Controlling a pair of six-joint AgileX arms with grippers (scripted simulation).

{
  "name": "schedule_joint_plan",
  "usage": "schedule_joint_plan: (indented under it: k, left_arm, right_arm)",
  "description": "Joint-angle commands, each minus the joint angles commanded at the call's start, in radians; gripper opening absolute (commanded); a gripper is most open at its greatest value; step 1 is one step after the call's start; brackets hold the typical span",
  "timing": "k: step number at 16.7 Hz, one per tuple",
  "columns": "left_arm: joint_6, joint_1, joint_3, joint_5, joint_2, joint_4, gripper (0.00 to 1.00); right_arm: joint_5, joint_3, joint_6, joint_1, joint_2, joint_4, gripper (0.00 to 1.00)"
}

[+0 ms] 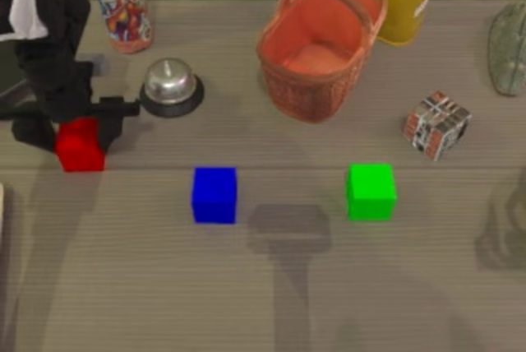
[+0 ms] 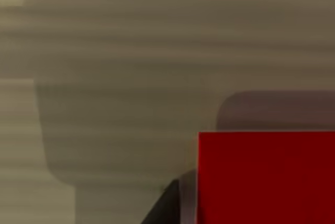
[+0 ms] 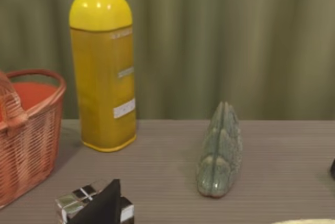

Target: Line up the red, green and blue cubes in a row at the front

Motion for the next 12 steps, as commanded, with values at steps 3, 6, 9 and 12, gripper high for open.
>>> schedule_joint_plan:
  k: [3, 6, 9, 12]
  left_arm:
    - [0.0, 0.0, 0.0, 0.0, 0.0, 0.0, 0.1]
    - [0.0, 0.0, 0.0, 0.0, 0.0, 0.0, 0.0]
    - [0.0, 0.0, 0.0, 0.0, 0.0, 0.0, 0.0]
    - [0.0, 0.0, 0.0, 0.0, 0.0, 0.0, 0.0]
  right_arm:
    - [0.0, 0.0, 0.0, 0.0, 0.0, 0.0, 1.0]
    - [0.0, 0.0, 0.0, 0.0, 0.0, 0.0, 1.0]
    - [0.0, 0.0, 0.0, 0.0, 0.0, 0.0, 1.0]
    - [0.0, 0.0, 0.0, 0.0, 0.0, 0.0, 1.0]
